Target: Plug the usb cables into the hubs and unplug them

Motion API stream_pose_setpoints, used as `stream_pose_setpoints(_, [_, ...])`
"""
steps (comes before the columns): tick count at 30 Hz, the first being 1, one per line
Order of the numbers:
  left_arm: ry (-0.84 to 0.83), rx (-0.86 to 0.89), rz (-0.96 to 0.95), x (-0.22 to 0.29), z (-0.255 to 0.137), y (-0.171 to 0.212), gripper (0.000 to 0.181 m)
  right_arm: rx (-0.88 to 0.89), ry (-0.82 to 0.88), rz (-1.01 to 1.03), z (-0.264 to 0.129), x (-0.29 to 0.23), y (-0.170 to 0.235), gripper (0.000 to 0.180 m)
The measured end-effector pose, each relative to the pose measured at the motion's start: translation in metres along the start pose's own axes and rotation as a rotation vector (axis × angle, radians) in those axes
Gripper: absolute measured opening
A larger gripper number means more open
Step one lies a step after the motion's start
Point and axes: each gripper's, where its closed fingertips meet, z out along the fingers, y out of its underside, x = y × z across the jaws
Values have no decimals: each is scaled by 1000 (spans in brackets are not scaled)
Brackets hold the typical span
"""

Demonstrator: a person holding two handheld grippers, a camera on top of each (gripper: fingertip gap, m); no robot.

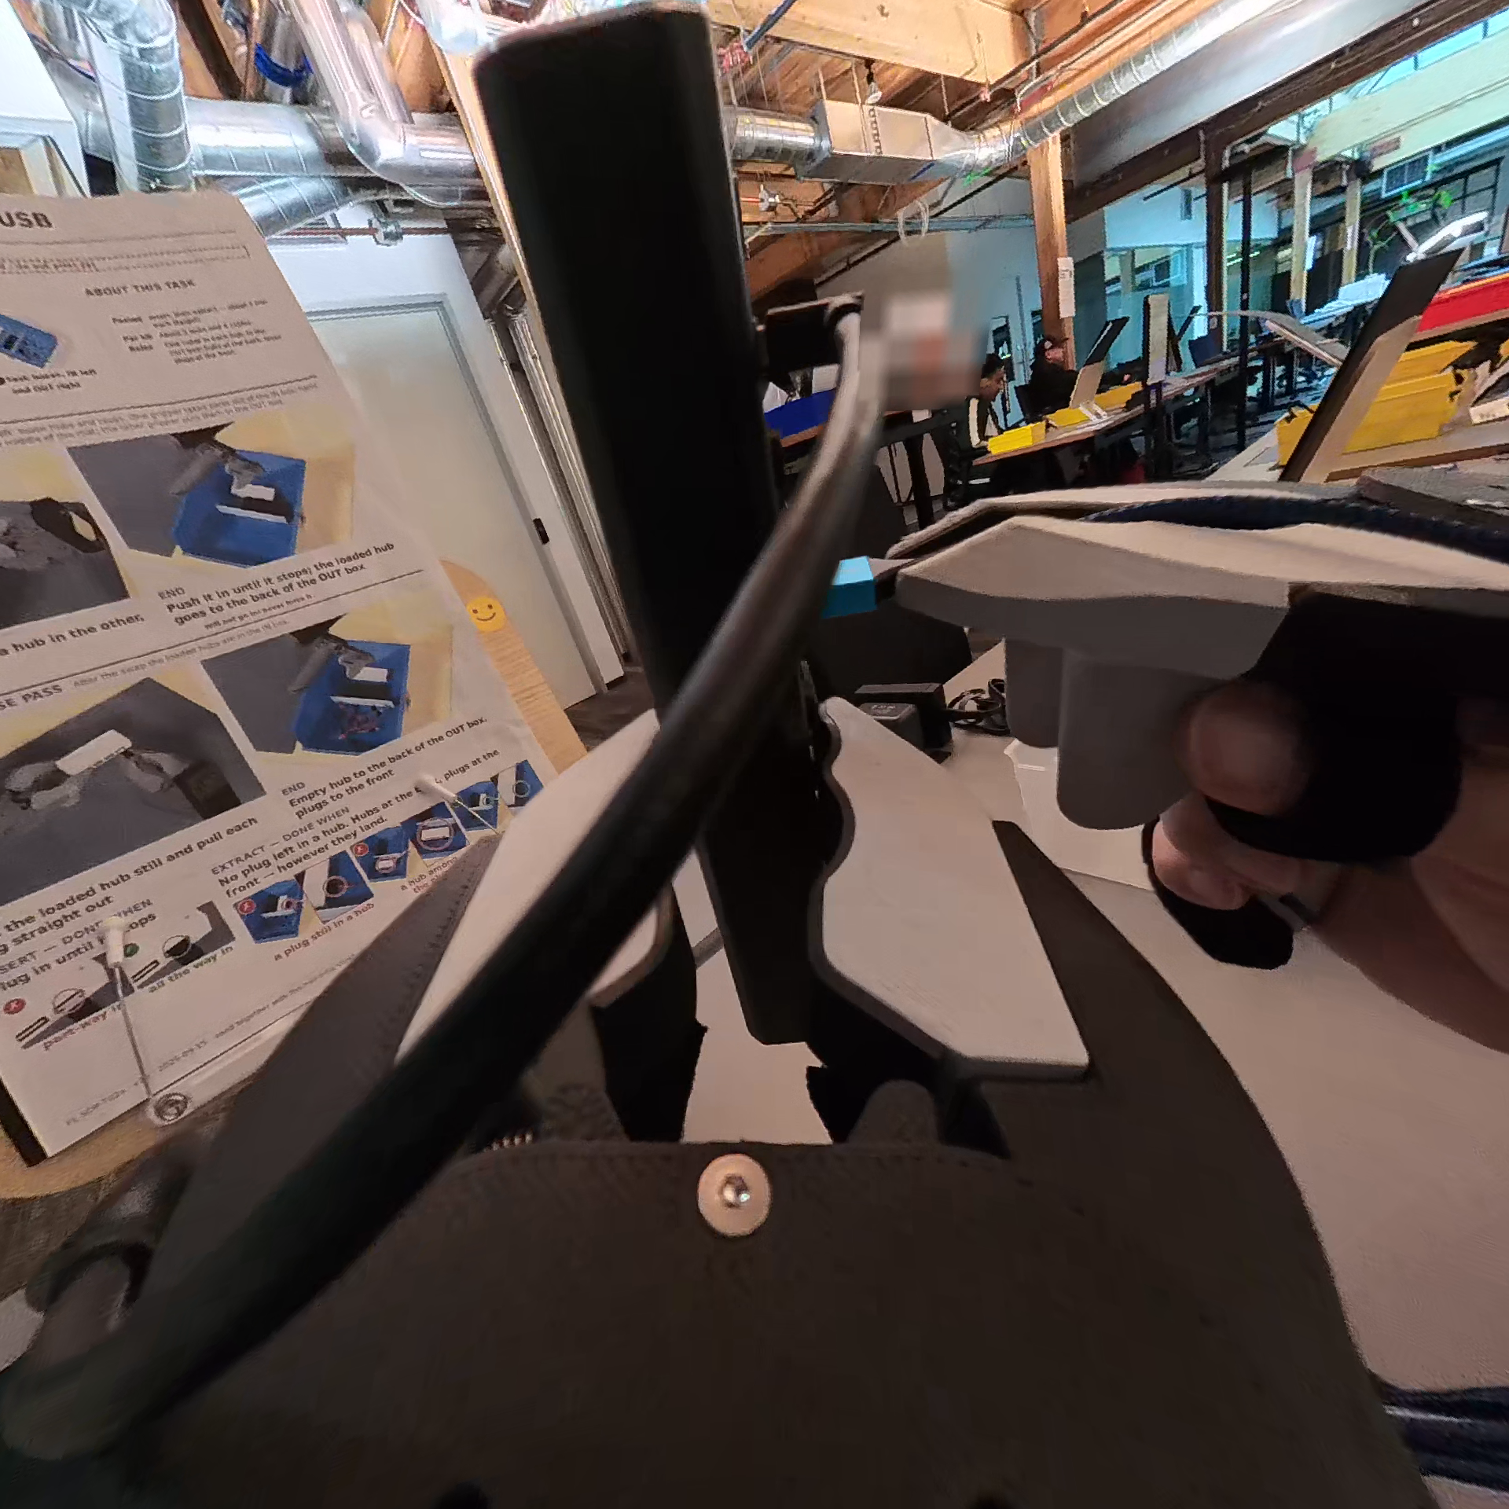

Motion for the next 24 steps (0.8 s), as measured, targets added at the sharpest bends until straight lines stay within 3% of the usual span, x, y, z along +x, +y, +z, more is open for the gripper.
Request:
stream_pose_setpoints(6, [108,-8,-236,-1,6,5,27,-15,-13,-28,5,1,2,7])
stream_pose_setpoints(10, [260,-13,-410,-5,-3,0,26,-105,-215,-42,5,-15,11,25])
stream_pose_setpoints(13, [393,-74,-423,3,-10,3,25,-89,-364,49,-7,-15,5,25])
stream_pose_setpoints(18, [683,-162,-470,44,-17,9,26,-16,-444,453,-14,9,-6,43])
stream_pose_setpoints(21, [736,-222,-435,61,-14,20,26,-113,-505,508,-13,1,9,52])
stream_pose_setpoints(24, [813,-272,-403,77,-17,27,26,-195,-512,489,-10,-5,23,49])
